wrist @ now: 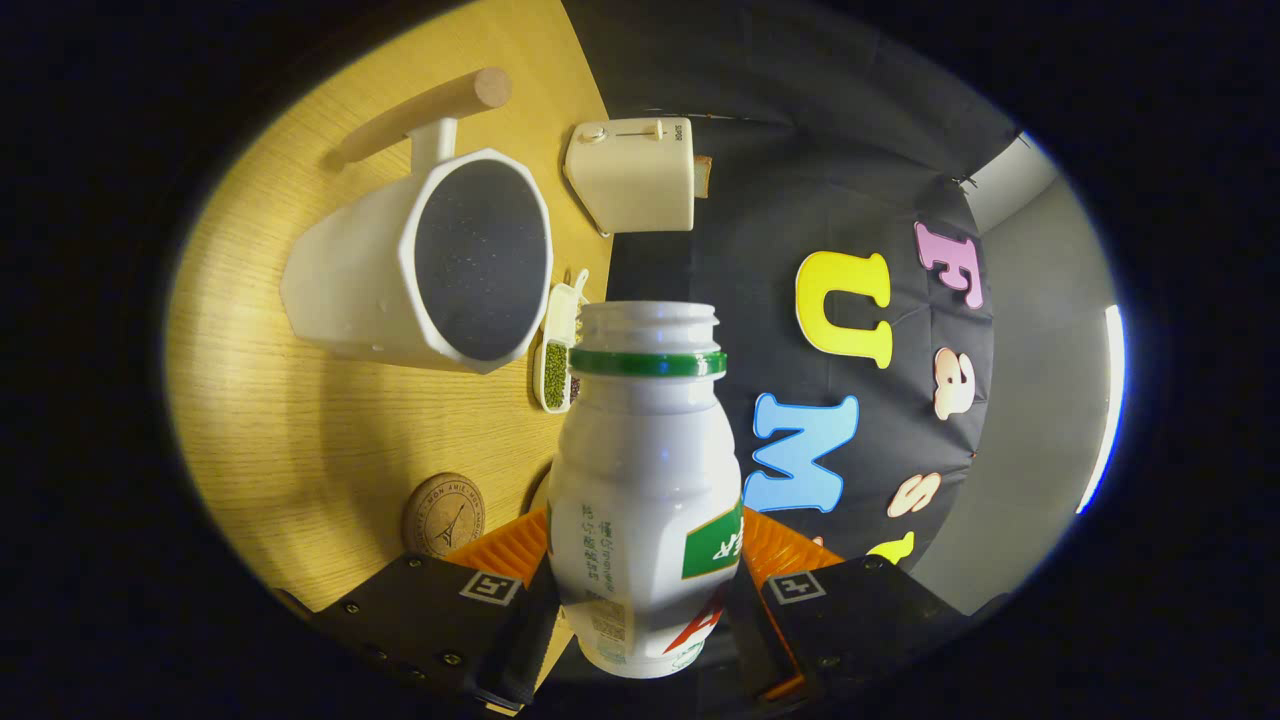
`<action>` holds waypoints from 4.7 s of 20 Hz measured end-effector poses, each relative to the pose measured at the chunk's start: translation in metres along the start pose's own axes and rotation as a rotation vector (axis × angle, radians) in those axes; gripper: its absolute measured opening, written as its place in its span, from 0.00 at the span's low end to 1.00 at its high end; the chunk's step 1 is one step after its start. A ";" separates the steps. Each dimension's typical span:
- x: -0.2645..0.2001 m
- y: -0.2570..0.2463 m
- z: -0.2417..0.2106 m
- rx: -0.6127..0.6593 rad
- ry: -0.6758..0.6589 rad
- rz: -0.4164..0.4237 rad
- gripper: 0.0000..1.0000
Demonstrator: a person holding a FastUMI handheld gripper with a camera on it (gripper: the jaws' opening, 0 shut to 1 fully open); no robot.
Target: Take the bottle from table, then pour the juice into the cup, finally place the bottle on the coaster
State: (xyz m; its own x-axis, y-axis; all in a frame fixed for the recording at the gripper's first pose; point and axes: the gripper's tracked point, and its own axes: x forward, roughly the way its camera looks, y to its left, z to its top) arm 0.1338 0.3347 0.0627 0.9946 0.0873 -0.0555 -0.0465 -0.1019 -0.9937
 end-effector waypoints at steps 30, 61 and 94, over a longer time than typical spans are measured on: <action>0.001 -0.016 0.005 -0.159 -0.004 -0.066 0.74; 0.000 -0.031 0.016 -0.310 -0.020 -0.114 0.74; -0.001 -0.028 0.025 -0.353 -0.034 -0.106 0.74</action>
State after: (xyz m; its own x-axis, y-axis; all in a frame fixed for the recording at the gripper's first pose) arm 0.1319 0.3624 0.0879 0.9883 0.1477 0.0373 0.0976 -0.4259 -0.8995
